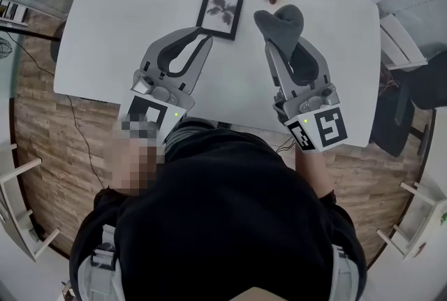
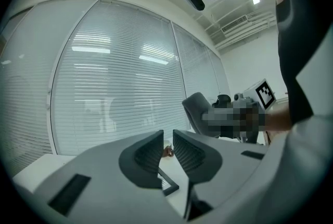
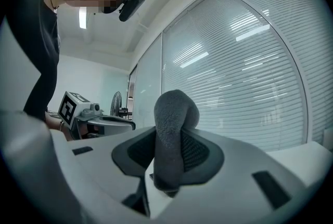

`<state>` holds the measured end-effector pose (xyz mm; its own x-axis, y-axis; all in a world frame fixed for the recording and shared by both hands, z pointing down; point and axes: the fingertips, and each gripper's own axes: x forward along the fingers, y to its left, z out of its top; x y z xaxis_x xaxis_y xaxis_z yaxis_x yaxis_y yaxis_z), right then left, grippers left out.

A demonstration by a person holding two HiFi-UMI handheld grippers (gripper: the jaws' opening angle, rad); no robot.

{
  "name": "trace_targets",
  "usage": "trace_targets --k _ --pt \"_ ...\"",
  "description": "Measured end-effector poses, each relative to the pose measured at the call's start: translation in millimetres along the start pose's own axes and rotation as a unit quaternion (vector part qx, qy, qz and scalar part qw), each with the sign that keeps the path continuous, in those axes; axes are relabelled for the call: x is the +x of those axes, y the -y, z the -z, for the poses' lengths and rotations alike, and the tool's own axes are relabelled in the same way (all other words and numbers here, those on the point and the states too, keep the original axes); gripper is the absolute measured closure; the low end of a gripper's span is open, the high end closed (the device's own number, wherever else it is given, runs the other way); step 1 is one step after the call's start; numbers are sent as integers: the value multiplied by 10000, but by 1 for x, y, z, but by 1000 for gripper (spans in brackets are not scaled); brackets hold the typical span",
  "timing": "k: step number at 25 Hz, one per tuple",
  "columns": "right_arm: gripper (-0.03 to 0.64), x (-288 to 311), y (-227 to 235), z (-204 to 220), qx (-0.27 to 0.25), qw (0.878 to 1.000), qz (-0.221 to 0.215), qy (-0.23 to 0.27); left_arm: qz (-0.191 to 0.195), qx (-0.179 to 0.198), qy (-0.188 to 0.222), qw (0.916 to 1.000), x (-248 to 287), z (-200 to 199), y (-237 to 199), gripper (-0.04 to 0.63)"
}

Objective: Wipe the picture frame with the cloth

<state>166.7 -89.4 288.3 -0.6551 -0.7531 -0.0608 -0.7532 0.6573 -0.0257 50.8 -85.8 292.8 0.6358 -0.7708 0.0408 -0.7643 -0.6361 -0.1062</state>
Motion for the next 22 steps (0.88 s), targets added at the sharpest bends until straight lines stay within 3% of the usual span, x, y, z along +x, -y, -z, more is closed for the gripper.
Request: trace_targets --k 22 --pt "497 -6 -3 -1 53 10000 -24 73 -100 -32 57 9999 -5 -7 7 566"
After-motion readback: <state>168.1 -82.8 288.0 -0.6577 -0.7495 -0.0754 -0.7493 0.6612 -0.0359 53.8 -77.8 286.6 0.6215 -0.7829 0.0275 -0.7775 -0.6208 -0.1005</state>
